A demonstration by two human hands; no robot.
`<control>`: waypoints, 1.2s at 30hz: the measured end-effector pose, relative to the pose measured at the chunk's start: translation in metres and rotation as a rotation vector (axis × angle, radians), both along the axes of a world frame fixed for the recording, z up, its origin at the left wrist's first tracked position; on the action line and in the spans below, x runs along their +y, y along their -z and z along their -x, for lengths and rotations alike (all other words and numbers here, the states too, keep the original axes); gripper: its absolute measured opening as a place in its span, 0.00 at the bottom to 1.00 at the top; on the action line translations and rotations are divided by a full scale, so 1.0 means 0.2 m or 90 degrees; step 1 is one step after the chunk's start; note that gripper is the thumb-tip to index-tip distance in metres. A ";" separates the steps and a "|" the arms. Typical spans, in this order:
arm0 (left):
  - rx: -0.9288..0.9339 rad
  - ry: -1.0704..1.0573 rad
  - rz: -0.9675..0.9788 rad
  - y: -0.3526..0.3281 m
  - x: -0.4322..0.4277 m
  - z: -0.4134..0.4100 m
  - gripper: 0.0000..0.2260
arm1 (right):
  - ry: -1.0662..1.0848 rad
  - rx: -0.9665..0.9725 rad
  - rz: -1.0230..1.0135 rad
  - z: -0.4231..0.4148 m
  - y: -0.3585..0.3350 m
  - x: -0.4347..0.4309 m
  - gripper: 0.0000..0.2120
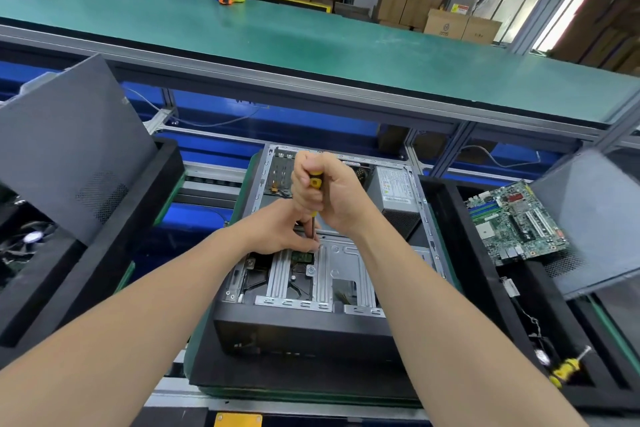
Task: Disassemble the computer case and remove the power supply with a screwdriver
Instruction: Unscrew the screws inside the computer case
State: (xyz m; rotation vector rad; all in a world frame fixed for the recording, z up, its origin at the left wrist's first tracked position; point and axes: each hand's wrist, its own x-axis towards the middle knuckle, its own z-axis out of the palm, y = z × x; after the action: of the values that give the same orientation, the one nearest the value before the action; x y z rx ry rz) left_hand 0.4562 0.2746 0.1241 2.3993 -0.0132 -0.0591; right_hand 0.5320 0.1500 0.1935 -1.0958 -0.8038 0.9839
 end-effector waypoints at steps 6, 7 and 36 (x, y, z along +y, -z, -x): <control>-0.016 0.007 0.012 -0.01 0.00 0.01 0.10 | 0.376 -0.085 -0.010 0.13 0.01 0.00 0.11; -0.018 0.007 0.021 0.00 0.00 0.01 0.11 | 0.453 -0.074 0.008 0.15 0.01 0.02 0.12; -0.016 0.007 0.014 -0.04 0.00 0.02 0.05 | -0.079 0.075 -0.023 -0.07 0.00 -0.01 0.12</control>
State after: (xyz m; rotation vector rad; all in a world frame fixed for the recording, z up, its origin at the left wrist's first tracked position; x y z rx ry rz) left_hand 0.4515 0.2748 0.1314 2.3774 -0.0378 -0.0333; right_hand 0.5457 0.1480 0.1926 -0.9569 -0.7986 1.1238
